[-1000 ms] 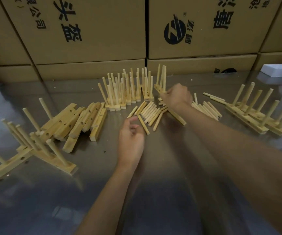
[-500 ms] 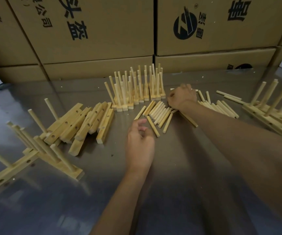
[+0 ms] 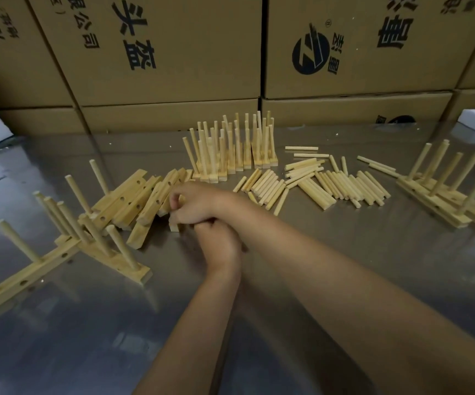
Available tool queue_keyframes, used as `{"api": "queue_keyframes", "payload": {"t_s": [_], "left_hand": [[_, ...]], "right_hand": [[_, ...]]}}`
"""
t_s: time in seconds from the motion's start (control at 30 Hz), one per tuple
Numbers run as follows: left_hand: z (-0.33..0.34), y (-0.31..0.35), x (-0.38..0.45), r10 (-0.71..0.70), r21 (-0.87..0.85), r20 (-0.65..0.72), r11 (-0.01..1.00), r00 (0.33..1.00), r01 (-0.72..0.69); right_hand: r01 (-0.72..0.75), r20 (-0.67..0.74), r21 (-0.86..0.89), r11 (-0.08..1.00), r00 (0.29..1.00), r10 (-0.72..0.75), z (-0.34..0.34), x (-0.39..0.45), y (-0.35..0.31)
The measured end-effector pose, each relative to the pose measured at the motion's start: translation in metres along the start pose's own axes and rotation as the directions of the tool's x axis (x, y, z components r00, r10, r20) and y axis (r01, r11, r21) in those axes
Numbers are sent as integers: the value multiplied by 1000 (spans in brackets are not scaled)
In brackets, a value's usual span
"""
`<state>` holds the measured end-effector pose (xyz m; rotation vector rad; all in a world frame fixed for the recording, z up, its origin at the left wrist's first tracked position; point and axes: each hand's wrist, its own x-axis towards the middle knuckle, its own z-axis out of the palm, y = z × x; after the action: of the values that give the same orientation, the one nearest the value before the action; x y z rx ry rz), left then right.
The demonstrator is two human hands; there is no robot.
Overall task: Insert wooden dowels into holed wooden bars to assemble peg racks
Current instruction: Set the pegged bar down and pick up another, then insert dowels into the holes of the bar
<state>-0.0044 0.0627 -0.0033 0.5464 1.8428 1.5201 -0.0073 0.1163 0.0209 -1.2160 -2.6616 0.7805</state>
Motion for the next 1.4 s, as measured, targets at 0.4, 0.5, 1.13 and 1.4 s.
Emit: {"api": "queue_keyframes", "payload": {"t_s": [0.4, 0.5, 1.13, 1.4], "left_hand": [[-9, -32, -18, 81, -314, 250, 949, 965, 2], [-9, -21, -11, 40, -463, 315, 878, 948, 117], [-14, -21, -7, -10, -315, 505, 929, 863, 195], [-22, -22, -10, 79, -241, 689, 962, 720, 125]], "right_hand": [[-164, -493, 412, 896, 787, 371, -10, -29, 10], [-62, -655, 484, 873, 636, 408, -18, -58, 20], [-368, -590, 22, 929, 746, 310, 2, -108, 123], [-387, -517, 43, 921, 780, 351, 10, -139, 122]]}}
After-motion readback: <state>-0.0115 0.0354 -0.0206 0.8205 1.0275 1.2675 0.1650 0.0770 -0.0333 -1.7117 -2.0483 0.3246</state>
